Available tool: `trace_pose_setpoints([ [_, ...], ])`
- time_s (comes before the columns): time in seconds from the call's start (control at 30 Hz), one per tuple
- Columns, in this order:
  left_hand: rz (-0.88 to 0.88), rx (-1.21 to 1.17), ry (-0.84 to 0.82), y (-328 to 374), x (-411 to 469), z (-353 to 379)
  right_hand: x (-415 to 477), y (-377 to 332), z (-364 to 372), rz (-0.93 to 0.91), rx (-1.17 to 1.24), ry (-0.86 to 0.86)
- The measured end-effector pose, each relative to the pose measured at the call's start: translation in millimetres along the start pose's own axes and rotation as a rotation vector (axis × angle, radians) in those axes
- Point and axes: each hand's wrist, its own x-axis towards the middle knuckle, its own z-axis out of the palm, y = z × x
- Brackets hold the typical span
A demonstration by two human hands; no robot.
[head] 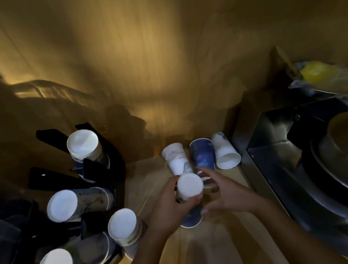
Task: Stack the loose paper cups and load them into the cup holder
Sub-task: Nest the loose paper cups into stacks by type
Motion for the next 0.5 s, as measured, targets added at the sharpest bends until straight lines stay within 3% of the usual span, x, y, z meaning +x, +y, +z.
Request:
trace_pose_setpoints([
  [0.1,-0.065,-0.036,0.123,-8.6,-6.2,2.7,8.3,18.5,-17.6,0.015,-0.016,0.126],
  [0.2,-0.099,-0.029,0.204,-15.1,-10.2,6.9,26.9,43.4,-26.1,-0.011,-0.524,0.332],
  [0.3,-0.109,0.009,0.316,-22.7,-10.9,13.9,43.2,67.1,-27.5,-0.093,-1.01,0.197],
  [0.4,-0.113,0.043,0.363,-25.8,-14.6,17.7,52.9,79.6,-33.3,-0.189,-1.242,0.069],
  [0.5,-0.101,0.049,0.344,-27.5,-17.4,14.8,60.9,83.2,-36.0,-0.372,-1.467,0.083],
])
